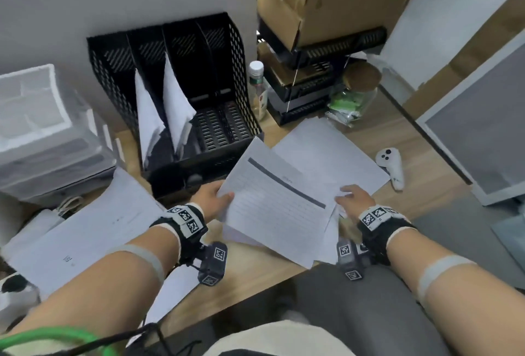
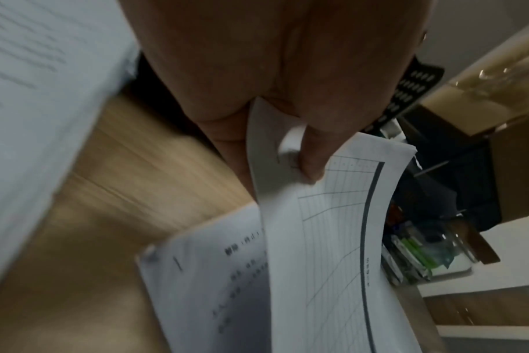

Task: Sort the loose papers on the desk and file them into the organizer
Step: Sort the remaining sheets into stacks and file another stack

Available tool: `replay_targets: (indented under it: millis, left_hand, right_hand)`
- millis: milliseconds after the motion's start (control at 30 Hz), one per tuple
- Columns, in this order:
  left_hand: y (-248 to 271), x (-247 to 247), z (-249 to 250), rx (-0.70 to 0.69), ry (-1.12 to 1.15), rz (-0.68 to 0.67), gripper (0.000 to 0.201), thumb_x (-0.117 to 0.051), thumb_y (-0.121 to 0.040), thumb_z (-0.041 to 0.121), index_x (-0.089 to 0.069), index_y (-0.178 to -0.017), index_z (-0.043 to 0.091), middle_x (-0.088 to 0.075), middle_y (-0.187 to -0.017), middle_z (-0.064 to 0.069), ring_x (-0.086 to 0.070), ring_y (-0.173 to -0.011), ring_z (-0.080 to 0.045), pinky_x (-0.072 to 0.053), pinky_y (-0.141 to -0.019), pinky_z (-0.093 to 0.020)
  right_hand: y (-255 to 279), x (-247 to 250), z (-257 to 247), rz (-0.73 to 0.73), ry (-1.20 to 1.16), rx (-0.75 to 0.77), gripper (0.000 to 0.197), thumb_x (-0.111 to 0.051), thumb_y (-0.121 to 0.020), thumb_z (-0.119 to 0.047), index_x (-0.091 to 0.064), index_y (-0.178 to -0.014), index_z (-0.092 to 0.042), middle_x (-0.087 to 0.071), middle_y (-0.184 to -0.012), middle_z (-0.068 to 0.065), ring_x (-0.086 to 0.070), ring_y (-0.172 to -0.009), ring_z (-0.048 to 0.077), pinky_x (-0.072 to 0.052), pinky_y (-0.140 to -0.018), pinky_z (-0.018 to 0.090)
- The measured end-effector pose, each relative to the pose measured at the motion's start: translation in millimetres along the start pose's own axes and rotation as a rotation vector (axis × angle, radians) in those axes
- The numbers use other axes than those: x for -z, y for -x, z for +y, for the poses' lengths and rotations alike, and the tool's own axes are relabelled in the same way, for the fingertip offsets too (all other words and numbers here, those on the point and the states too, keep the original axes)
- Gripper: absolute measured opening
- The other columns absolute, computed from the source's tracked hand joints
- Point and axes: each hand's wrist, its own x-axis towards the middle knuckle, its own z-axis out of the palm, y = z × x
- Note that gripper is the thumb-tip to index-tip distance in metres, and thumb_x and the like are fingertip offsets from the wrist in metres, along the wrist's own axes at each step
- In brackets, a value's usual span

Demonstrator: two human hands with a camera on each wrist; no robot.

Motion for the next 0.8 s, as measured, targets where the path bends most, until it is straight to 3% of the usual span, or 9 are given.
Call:
replay_targets:
  millis: [33,133,233,333,467,533,633,733,800]
  left_hand:
    - [-6,-11,6,0.014,-0.013,-0.007,0.023,-0.065,-0.085,0.034,-0.071,-0.105,0.043,-0.075,-0.107,0.003,-0.07,-0.104,-0.027,-0.053,-0.098,-0.05]
    - [-28,-47,20,0.046,-0.047,0.021,0.026,-0.061,-0.094,0.015,-0.069,-0.118,0.018,-0.071,-0.107,-0.005,-0.067,-0.105,-0.031,-0.052,-0.099,-0.047]
    - [-43,-67,22,0.115,-0.095,0.045,0.025,-0.056,-0.096,0.007,-0.068,-0.118,0.01,-0.068,-0.105,-0.008,-0.065,-0.101,-0.028,-0.05,-0.092,-0.034]
    - [-52,-73,17,0.171,-0.183,0.091,0.025,-0.056,-0.094,0.007,-0.07,-0.114,0.01,-0.071,-0.108,-0.011,-0.065,-0.103,-0.03,-0.048,-0.088,-0.033]
    - [-52,-73,12,0.241,-0.242,0.119,0.028,-0.054,-0.094,0.007,-0.069,-0.117,0.012,-0.07,-0.106,-0.011,-0.061,-0.093,-0.027,-0.044,-0.081,-0.029]
    - [-49,-71,7,0.275,-0.247,0.118,0.028,-0.053,-0.094,0.007,-0.068,-0.118,0.011,-0.067,-0.099,-0.008,-0.061,-0.09,-0.028,-0.043,-0.079,-0.028]
    - [-43,-65,1,0.318,-0.247,0.111,0.028,-0.053,-0.095,0.008,-0.067,-0.119,0.009,-0.068,-0.102,-0.01,-0.061,-0.091,-0.027,-0.046,-0.081,-0.03]
    - [-36,-60,-3,0.351,-0.235,0.124,0.029,-0.053,-0.095,0.009,-0.068,-0.119,0.01,-0.071,-0.108,-0.012,-0.063,-0.093,-0.028,-0.052,-0.083,-0.034]
    - [-31,-59,-5,0.366,-0.216,0.13,0.028,-0.051,-0.096,0.009,-0.068,-0.118,0.012,-0.071,-0.108,-0.01,-0.062,-0.094,-0.028,-0.048,-0.082,-0.032]
  right_hand:
    - [-14,12,8,0.041,-0.006,-0.024,0.044,-0.062,-0.09,-0.023,-0.052,-0.131,-0.013,-0.056,-0.134,0.016,-0.057,-0.117,0.032,-0.043,-0.093,0.03]
    - [-56,44,23,0.083,0.072,-0.013,0.056,-0.065,-0.086,-0.022,-0.046,-0.139,-0.017,-0.048,-0.14,0.018,-0.052,-0.122,0.033,-0.041,-0.098,0.032]
    - [-93,62,18,0.073,0.169,0.058,0.065,-0.065,-0.085,-0.021,-0.04,-0.145,-0.019,-0.043,-0.147,0.014,-0.048,-0.13,0.032,-0.039,-0.106,0.036]
    - [-129,68,5,0.028,0.301,0.123,0.069,-0.062,-0.087,-0.022,-0.032,-0.149,-0.019,-0.035,-0.153,0.013,-0.042,-0.136,0.032,-0.037,-0.109,0.037]
    - [-156,61,-6,-0.056,0.486,0.12,0.078,-0.062,-0.081,-0.024,-0.024,-0.149,-0.026,-0.036,-0.147,0.016,-0.048,-0.126,0.038,-0.047,-0.095,0.04]
    - [-160,55,-8,-0.057,0.58,0.085,0.081,-0.064,-0.074,-0.031,-0.025,-0.144,-0.023,-0.041,-0.139,0.017,-0.048,-0.123,0.04,-0.049,-0.092,0.043]
    - [-161,48,-9,0.004,0.709,0.073,0.09,-0.071,-0.063,-0.048,-0.03,-0.137,-0.017,-0.041,-0.132,0.016,-0.044,-0.123,0.039,-0.047,-0.092,0.048]
    - [-153,44,-16,-0.006,0.799,0.033,0.101,-0.074,-0.058,-0.061,-0.032,-0.135,-0.01,-0.038,-0.13,0.016,-0.041,-0.125,0.038,-0.043,-0.095,0.047]
    - [-144,41,-24,-0.005,0.798,-0.014,0.108,-0.077,-0.058,-0.063,-0.029,-0.137,-0.008,-0.037,-0.134,0.017,-0.039,-0.129,0.036,-0.042,-0.098,0.045]
